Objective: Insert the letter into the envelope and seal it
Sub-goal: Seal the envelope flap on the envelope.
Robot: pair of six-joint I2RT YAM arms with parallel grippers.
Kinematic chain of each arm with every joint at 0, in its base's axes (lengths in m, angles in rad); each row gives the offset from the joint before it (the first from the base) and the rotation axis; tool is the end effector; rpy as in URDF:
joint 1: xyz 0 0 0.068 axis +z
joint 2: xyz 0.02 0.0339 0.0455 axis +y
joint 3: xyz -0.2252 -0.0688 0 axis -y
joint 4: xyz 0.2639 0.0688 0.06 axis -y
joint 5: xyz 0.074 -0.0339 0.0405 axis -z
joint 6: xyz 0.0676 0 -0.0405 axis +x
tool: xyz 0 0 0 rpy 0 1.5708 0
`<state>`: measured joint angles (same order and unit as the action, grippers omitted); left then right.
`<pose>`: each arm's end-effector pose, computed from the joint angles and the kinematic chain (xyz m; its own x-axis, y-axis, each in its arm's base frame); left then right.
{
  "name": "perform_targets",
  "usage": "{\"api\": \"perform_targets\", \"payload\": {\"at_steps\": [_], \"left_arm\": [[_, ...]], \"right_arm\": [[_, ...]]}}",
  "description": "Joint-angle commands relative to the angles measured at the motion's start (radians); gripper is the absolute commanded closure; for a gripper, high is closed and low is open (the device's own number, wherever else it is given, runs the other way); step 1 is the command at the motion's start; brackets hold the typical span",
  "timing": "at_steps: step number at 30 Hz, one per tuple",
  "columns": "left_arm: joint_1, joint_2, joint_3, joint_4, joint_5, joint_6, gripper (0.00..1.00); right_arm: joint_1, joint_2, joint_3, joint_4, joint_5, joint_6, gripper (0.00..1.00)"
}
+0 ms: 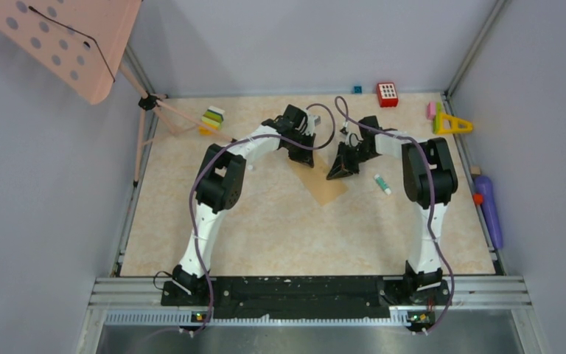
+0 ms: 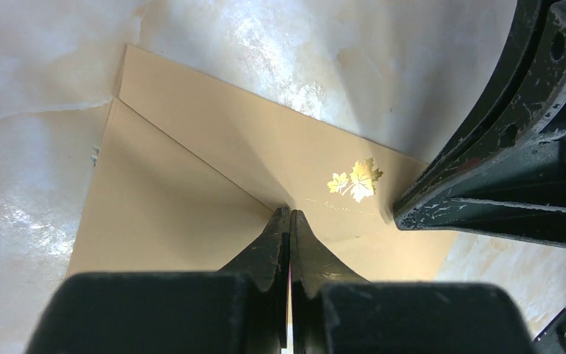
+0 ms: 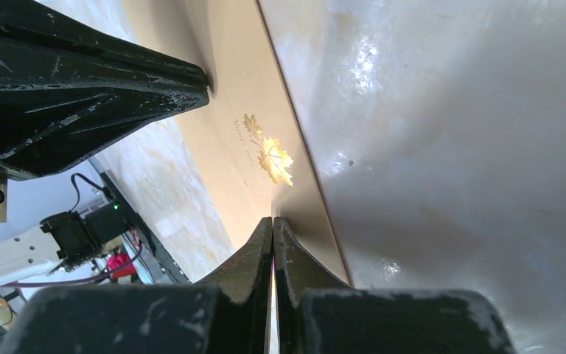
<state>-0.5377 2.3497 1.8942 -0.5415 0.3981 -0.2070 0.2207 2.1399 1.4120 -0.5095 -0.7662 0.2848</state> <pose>0.4294 -0.2866 0.0971 -0.8401 0.2804 -0.4643 0.4907 0.7577 -0.4302 0.3980 0.1373 0.0565 -0.9914 -0.0149 -0.1300 -0.1048 0.6852 0.7208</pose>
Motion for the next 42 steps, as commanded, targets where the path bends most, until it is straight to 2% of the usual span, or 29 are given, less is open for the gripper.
{"api": "perform_targets", "payload": {"at_steps": [1,20,28,42], "left_arm": [[0.003,0.041,-0.008,-0.031,-0.079,0.032,1.0],[0.0,0.034,-0.014,-0.029,-0.068,0.036,1.0],[0.0,0.029,-0.016,-0.03,-0.073,0.04,1.0],[0.0,0.019,-0.026,-0.023,-0.076,0.043,1.0]], "right_arm": [[0.0,0.013,-0.015,0.006,0.015,-0.007,1.0],[0.073,0.192,0.218,0.032,0.029,0.094,1.0],[0.087,0.184,0.186,-0.001,0.009,0.063,1.0],[0.035,0.091,0.082,-0.028,-0.01,0.016,1.0]]}}
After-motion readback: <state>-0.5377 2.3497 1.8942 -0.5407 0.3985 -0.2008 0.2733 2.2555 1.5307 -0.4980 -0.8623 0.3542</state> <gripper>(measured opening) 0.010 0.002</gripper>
